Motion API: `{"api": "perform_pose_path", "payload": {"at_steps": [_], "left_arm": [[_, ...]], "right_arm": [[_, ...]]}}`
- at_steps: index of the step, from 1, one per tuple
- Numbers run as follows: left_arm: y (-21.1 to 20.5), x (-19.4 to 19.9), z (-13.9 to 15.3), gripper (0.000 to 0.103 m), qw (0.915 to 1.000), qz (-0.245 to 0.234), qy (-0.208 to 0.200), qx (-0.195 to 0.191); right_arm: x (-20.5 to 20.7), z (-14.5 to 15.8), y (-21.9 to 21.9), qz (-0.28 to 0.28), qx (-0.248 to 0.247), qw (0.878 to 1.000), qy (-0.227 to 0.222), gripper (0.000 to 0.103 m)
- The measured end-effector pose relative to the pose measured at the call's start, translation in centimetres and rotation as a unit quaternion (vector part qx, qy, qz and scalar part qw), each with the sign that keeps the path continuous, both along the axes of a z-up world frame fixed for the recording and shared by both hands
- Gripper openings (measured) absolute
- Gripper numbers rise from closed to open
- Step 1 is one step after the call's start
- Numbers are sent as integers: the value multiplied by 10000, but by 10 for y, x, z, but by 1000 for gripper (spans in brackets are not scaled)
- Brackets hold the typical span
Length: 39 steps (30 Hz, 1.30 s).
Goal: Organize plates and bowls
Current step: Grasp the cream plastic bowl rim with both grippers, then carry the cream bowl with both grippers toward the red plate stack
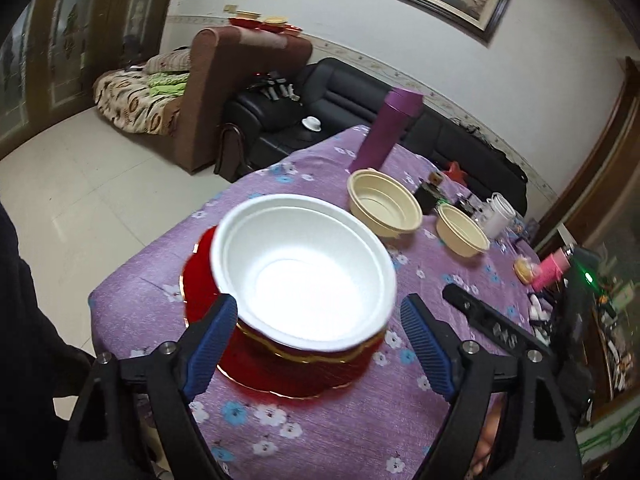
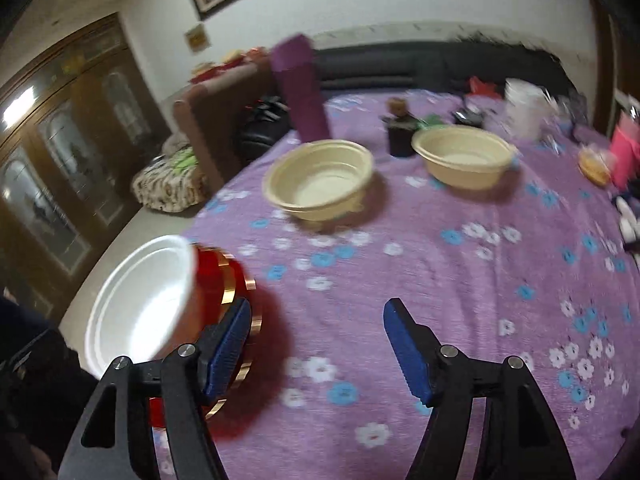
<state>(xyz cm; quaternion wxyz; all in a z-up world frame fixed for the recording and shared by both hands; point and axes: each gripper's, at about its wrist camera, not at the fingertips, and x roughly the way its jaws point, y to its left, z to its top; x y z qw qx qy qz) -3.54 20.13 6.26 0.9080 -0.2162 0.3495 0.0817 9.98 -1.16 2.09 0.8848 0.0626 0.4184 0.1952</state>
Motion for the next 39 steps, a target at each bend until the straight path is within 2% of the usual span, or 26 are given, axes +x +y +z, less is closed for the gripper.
{"api": "perform_pose_path", "payload": {"at_steps": [5,14,22,24,25,26,32,39], "left_arm": [[-5,3,-6,83,9998,-65,63,170],[22,5,-15,83,9997,152,105,150],[35,9,-17,83,9995,183,167,176],[38,11,-19,83,9994,205,211,152],[39,11,-20,83,9994,211,232,141],[38,12,-21,83,9994,216,256,132],[26,11,-17,83,9996,69,248,87],[-7,7,-8,83,9993,-326,157,139]], "right_arm": [[34,-8,-14,-261,-59,9993,266,74],[124,-12,10,-428,117,9962,750,74],[194,-50,42,-751,139,9867,1432,72],[201,-57,44,-778,313,9840,1575,46],[204,-61,44,-746,415,9818,1697,25],[204,-64,42,-721,490,9804,1769,21],[174,-56,21,-537,530,9814,1765,16],[94,-50,-61,-288,614,9776,1994,16]]}}
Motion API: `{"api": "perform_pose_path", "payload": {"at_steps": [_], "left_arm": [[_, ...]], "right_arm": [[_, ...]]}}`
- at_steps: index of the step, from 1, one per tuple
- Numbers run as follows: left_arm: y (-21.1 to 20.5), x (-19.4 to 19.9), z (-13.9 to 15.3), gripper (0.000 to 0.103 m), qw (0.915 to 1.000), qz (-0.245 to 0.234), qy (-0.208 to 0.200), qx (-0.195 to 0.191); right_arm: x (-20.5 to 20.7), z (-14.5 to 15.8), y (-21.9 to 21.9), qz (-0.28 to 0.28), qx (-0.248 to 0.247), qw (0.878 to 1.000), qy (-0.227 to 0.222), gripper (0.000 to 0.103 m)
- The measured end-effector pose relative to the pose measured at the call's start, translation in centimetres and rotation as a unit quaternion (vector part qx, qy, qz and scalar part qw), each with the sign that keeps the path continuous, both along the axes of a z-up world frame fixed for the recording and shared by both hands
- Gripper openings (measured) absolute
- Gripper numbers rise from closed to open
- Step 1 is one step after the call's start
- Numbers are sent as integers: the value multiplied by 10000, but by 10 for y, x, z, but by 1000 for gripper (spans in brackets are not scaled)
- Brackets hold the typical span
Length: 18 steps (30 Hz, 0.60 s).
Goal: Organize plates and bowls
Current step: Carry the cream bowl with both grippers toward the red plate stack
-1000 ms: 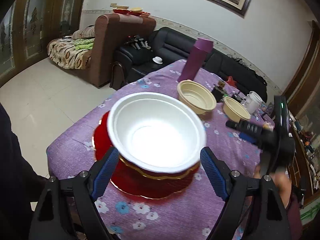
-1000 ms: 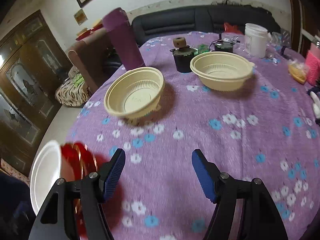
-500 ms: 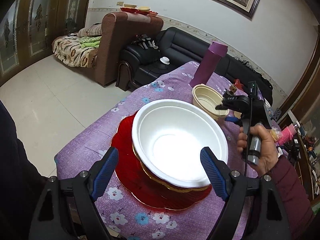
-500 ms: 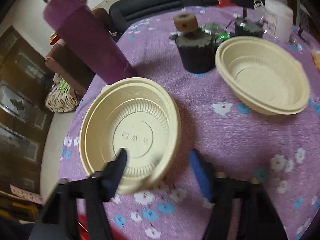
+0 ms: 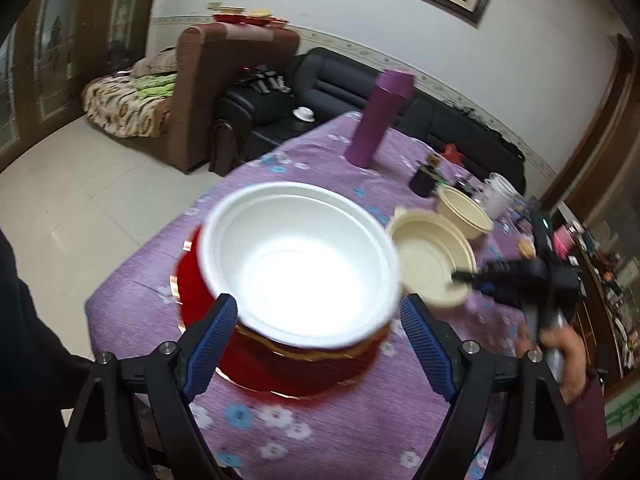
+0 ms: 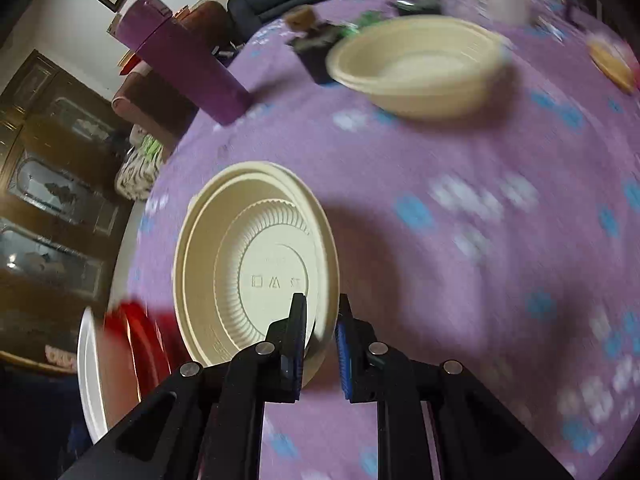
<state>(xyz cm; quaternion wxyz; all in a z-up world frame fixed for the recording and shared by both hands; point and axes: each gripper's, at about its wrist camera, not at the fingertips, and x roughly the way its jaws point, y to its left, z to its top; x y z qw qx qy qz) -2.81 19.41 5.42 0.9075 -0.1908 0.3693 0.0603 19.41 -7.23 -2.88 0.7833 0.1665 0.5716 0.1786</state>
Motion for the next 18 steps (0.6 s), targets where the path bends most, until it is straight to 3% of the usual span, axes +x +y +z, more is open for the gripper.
{"api": "perform_pose_path", "payload": {"at_steps": [5,9,12,13,14,18], "left_arm": [[-43,4,1,83,9984,-562,21,73],[-83,16,-6,83,9940,-1065,243,87],[-109,24,-17,83,9900,-1313,481,163],[-116,26,-21,83,9891,-1354,542,214],[-125,29,-25,83,9879,-1394,602,306],[-145,45,-42,83,9840,-1437,899,553]], "right_arm": [[-61,-6,-69,-6,169,9993,346,16],[-95,-4,-106,-75,-47,9999,79,17],[-104,2,-114,-154,-150,9994,-273,36],[-105,5,-116,-175,-155,9990,-376,51],[-108,8,-117,-212,-182,9982,-537,60],[-108,12,-116,-258,-321,9955,-857,61]]}}
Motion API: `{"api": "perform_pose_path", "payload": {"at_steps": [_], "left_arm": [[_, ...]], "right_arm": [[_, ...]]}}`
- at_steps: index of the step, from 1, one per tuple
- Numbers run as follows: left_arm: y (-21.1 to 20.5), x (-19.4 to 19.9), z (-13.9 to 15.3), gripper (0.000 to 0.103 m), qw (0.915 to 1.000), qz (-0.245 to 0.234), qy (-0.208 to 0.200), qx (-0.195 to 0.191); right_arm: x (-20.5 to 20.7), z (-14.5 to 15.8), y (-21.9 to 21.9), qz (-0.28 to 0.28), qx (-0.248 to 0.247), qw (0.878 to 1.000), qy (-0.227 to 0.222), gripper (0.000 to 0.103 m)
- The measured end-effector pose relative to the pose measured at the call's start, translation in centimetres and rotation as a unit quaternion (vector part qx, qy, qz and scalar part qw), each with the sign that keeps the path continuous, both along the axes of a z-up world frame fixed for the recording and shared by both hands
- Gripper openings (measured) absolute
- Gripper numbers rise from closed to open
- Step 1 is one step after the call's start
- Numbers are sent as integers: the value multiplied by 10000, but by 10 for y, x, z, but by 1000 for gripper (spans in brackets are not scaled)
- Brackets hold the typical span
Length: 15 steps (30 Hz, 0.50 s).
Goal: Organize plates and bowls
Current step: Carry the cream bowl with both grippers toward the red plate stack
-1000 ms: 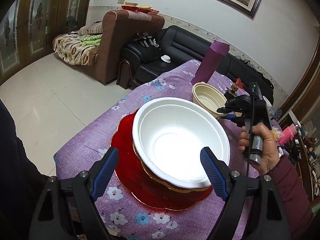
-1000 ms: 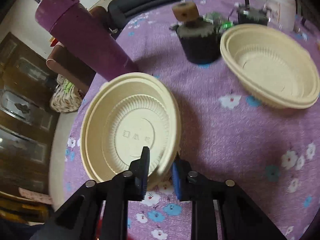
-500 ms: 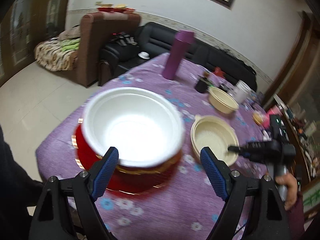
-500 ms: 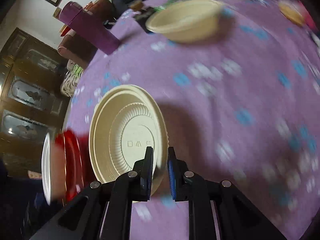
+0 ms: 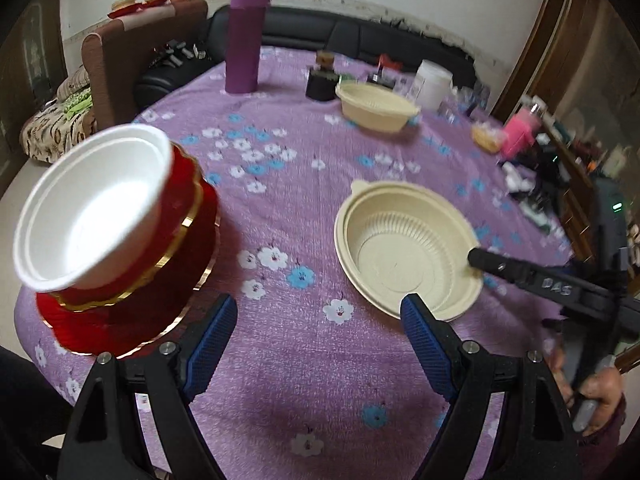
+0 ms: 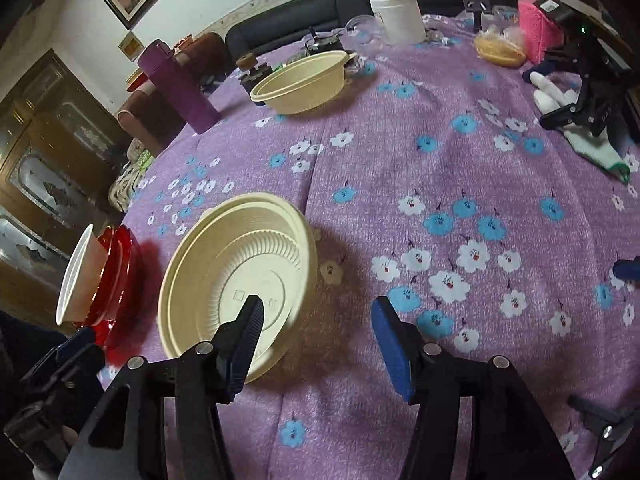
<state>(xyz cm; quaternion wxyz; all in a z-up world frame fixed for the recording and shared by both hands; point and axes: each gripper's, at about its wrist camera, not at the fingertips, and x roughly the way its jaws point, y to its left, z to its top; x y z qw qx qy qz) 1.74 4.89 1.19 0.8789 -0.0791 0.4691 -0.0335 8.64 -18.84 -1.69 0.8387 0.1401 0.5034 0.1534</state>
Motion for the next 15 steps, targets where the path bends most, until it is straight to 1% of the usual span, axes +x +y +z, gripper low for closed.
{"api": "perform_pose_path", "payload": {"at_steps": [3,7,8,9,10,11,12,15], "left_arm": [[-10,15,-10,83,9999,-64,142,-5],[-22,41,-19,81,9997,-91,216,50],[-25,47,-23,75,9996,-80,254,114],[-27,53,-26,64,9993,-89,310,162],[-29,59,-31,59,9990,-102,394,199],[-31,62,-35,50,9987,-94,451,220],[-31,66,-39,46,9984,-87,501,229],[-33,71,-49,41,9979,-66,600,216]], "right_arm": [[0,-6,0,41,115,9999,-20,61],[1,-12,7,48,-18,10000,-85,61],[2,-14,8,65,-32,9999,-76,61],[1,-16,7,84,-26,9999,-71,61],[0,-17,6,108,-14,9999,-76,60],[-2,-18,6,126,-11,9999,-93,60],[-3,-18,6,142,-19,9998,-116,59],[-4,-19,8,178,-13,9997,-161,49]]}}
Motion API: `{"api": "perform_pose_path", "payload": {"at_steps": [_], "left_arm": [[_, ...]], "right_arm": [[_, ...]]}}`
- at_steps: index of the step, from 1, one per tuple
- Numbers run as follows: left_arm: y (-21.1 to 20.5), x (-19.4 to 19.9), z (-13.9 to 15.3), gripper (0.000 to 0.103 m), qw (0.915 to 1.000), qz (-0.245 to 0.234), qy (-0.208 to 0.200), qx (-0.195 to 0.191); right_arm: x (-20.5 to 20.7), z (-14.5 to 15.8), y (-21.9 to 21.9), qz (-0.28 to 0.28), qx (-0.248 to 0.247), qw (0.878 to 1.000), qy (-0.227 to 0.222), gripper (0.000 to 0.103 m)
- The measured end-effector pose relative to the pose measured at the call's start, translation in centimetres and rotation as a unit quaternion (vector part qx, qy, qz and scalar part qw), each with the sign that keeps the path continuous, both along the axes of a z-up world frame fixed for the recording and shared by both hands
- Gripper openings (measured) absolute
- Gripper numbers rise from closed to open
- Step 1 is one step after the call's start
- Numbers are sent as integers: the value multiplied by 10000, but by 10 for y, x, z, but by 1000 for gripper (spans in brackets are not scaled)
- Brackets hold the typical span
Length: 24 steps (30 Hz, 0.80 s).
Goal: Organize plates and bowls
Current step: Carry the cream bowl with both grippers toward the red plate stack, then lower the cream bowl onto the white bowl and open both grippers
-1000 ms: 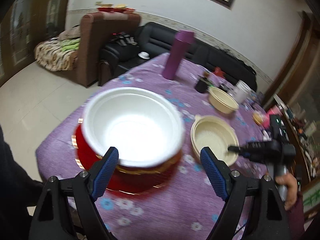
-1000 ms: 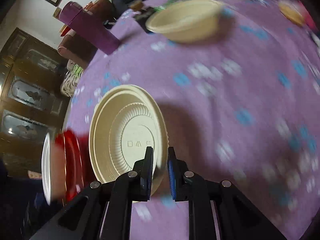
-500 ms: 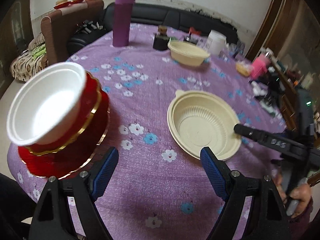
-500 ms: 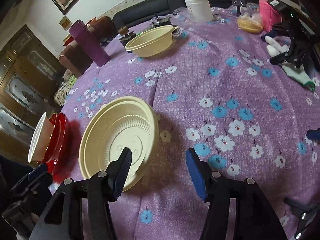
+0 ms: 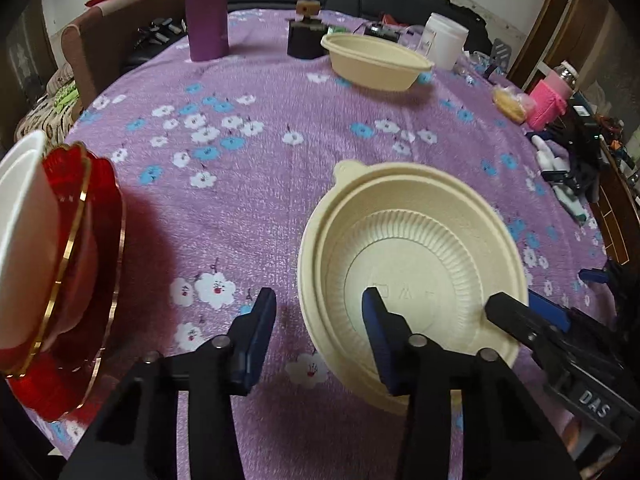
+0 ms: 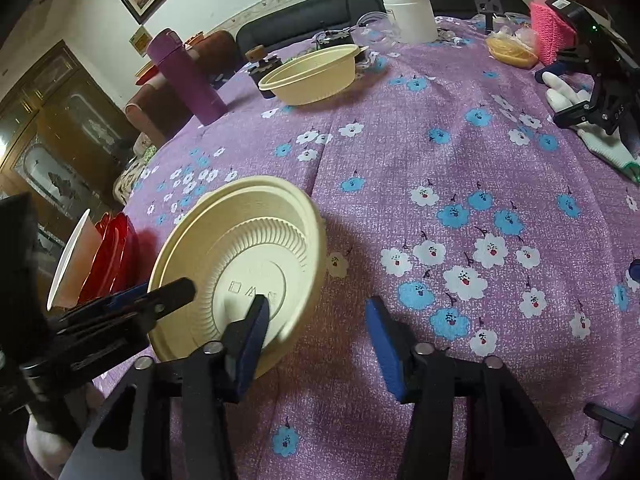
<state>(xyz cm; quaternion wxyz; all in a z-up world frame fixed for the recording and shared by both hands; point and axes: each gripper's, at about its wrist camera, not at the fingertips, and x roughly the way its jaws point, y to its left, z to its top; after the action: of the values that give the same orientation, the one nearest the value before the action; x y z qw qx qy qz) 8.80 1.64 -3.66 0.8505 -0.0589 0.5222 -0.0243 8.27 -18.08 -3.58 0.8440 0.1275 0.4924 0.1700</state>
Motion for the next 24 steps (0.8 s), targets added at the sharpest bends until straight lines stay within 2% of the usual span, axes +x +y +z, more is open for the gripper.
{"api": "perform_pose_path", "payload": {"at_steps": [2,5,11,17,24], "left_arm": [[-2,2,-7,36,9999,-33,92,-46],[-8,1,-11,31,9998,-144,134,-14],[-14,-13,3,28,9995,-271,-74,153],[0,-40,41,29,9984,-195,-525,55],[45,-70,100,43,9904,228,-1324,325]], "right_arm": [[0,-3,2,33,56,10000,-1,32],[2,-10,6,75,149,9998,79,21],[-7,-4,12,104,166,9998,-68,19],[-24,18,23,196,135,9992,-335,19],[-27,68,71,600,418,9942,-790,19]]}}
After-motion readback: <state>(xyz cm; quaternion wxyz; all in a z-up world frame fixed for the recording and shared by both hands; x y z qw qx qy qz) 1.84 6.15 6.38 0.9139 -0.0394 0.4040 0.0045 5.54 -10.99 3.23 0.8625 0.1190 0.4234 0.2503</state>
